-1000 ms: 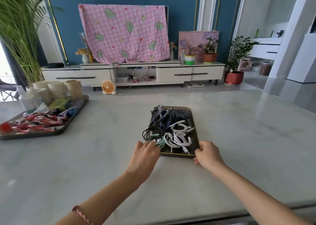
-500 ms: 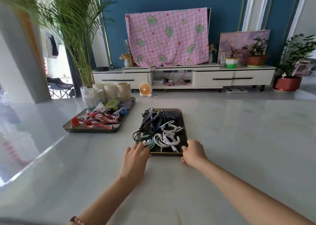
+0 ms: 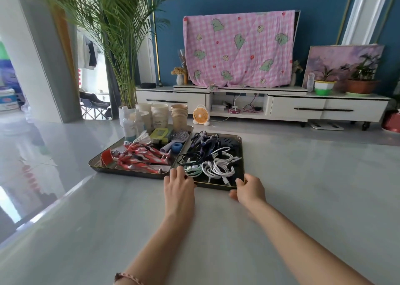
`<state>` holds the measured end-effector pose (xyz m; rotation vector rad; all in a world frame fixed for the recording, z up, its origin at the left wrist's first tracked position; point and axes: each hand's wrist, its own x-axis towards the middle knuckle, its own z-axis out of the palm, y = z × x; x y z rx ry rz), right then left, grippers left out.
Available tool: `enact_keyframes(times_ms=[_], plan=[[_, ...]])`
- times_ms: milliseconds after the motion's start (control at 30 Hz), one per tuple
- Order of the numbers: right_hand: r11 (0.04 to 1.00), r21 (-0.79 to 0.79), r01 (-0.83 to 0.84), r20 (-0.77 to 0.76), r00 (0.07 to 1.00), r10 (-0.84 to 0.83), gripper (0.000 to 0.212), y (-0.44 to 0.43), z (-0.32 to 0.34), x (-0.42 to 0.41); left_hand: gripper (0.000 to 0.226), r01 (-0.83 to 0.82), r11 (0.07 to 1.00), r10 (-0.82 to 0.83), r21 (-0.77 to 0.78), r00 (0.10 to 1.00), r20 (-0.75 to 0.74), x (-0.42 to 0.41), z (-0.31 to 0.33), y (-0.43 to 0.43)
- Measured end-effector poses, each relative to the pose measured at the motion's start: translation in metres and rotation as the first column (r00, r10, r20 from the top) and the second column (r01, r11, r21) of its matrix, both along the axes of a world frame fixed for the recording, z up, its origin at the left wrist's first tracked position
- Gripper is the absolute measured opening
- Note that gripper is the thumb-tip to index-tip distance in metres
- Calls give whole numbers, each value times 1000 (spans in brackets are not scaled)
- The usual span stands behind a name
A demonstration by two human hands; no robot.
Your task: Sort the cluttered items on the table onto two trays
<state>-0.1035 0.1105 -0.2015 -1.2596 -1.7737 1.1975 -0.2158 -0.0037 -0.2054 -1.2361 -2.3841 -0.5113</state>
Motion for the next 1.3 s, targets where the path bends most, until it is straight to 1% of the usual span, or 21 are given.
enact_keyframes(times_ms=[33, 100, 133, 167, 233, 300, 333, 367, 433, 500, 567, 800, 900, 1000, 1100, 1133, 1167, 1200, 1233, 1267, 1300], plan=[[1000, -2, 10, -25, 1000, -10, 10, 3, 0, -5, 24, -32, 999, 32, -15, 999, 24, -3, 1, 4], [1000, -5, 22, -45, 999, -22, 18, 9, -1, -15, 7, -24, 999, 19, 33, 990, 137, -9, 0, 11], [999, -8, 33, -43, 999, -33, 29, 12, -1, -19, 12, -30, 998, 20, 51, 982, 185, -11, -3, 15], [999, -12, 44, -45, 998, -44, 38, 15, 0, -23, 21, -18, 998, 4, 67, 979, 204, -13, -5, 17], [998, -36, 54, -65, 996, -56, 44, 21, 2, -30, 34, 6, 991, -38, 131, 967, 251, -16, -6, 21], [997, -64, 52, -100, 993, -59, 44, 28, 5, -36, 35, -4, 988, -39, 152, 959, 280, -17, -3, 23], [996, -74, 51, -103, 993, -59, 42, 33, 1, -40, 36, -12, 991, -26, 133, 960, 279, -19, -2, 23], [996, -67, 55, -110, 992, -63, 37, 33, 3, -40, 38, -18, 994, -11, 107, 963, 269, -19, -2, 23], [995, -92, 40, -138, 989, -52, 13, 38, 3, -44, 44, -33, 998, 17, 55, 965, 263, -22, -3, 24], [991, -129, 24, -153, 987, -44, 35, 41, 7, -46, 48, -34, 999, 28, 16, 962, 271, -23, -3, 26], [989, -149, 10, -154, 987, -33, 44, 43, 10, -48, 52, -32, 999, 36, -19, 961, 275, -23, -4, 27], [988, -155, 26, -128, 991, -46, 47, 43, 7, -53, 56, -57, 993, 88, -107, 945, 315, -22, -3, 26], [989, -142, 32, -134, 990, -51, 44, 45, 5, -55, 60, -70, 990, 106, -119, 937, 333, -22, -2, 27], [991, -125, 40, -120, 991, -56, 41, 46, 2, -56, 62, -57, 988, 104, -141, 930, 354, -23, -3, 27], [991, -121, 49, -101, 993, -61, 42, 43, 6, -55, 63, -39, 984, 101, -175, 928, 359, -25, -2, 27], [992, -120, 40, -112, 992, -54, 40, 41, 9, -54, 63, -32, 984, 96, -177, 927, 363, -25, -2, 28], [993, -115, 27, -112, 993, -40, 33, 39, 11, -51, 64, -27, 983, 92, -181, 927, 364, -25, -1, 27], [993, -114, 11, -110, 994, -23, 20, 36, 13, -48, 64, -23, 982, 92, -189, 927, 364, -26, -2, 27], [993, -114, -7, -95, 995, -4, 15, 31, 17, -44, 65, -24, 977, 102, -212, 925, 366, -27, -1, 27], [990, -135, -40, -81, 996, 29, 24, 31, 17, -42, 65, -15, 975, 99, -221, 924, 371, -28, -1, 28], [989, -136, -64, -27, 998, 61, 27, 28, 21, -37, 65, -14, 980, 89, -200, 924, 373, -28, -2, 28]])
